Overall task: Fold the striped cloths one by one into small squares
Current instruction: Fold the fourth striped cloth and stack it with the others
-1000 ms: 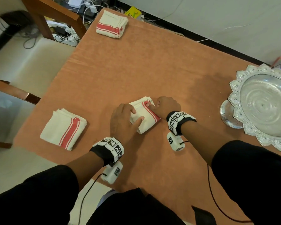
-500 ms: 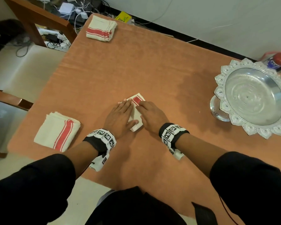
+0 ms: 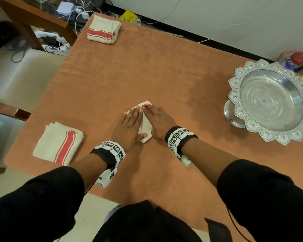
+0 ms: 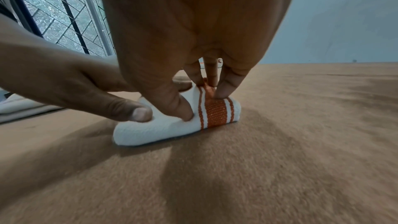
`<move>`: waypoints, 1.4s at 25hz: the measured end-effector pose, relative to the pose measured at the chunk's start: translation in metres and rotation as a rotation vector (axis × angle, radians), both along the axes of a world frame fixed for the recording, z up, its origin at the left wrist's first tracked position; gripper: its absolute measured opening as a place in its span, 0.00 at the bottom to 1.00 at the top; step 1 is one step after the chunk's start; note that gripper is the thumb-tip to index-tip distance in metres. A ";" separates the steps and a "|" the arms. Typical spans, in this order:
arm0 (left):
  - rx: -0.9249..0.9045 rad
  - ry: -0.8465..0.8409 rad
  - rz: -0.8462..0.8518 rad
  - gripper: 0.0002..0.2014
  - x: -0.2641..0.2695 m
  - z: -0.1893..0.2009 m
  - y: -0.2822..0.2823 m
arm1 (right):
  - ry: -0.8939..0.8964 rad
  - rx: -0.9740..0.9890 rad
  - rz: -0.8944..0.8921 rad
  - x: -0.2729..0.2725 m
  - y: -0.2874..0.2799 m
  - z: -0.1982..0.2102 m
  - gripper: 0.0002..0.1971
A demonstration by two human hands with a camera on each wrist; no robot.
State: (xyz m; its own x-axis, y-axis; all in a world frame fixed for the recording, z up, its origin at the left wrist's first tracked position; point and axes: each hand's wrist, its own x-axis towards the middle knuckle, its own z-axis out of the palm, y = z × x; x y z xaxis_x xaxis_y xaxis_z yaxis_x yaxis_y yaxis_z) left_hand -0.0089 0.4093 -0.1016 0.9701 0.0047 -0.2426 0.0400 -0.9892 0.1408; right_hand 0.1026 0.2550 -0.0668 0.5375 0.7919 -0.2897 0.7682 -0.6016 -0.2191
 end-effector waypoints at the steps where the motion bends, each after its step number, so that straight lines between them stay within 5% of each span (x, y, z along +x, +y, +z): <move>1: 0.006 0.002 -0.003 0.48 0.000 -0.001 0.000 | -0.014 -0.014 0.004 0.001 0.002 -0.001 0.52; 7: 0.031 0.020 -0.023 0.48 0.002 -0.008 0.000 | -0.005 -0.061 -0.015 0.001 0.007 0.000 0.54; 15: -0.064 0.017 -0.020 0.48 0.004 -0.001 0.003 | 0.121 0.046 -0.071 0.006 -0.003 0.002 0.45; 22: -0.045 -0.276 -0.177 0.28 -0.024 0.017 0.012 | -0.064 0.190 -0.041 -0.029 -0.033 -0.008 0.24; 31: -0.020 -0.149 -0.214 0.30 -0.041 0.006 0.026 | -0.046 0.151 -0.011 -0.040 -0.046 -0.016 0.26; 35: -0.083 -0.265 -0.121 0.23 -0.033 0.022 0.021 | -0.056 0.212 -0.117 -0.036 -0.038 -0.009 0.20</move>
State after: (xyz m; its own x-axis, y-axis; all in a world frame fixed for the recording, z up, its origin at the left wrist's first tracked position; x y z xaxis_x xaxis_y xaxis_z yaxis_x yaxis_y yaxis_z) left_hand -0.0420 0.4305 -0.0792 0.9920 -0.1240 0.0248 -0.1264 -0.9693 0.2107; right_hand 0.0670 0.2169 -0.0756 0.6400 0.7630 -0.0909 0.7102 -0.6325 -0.3091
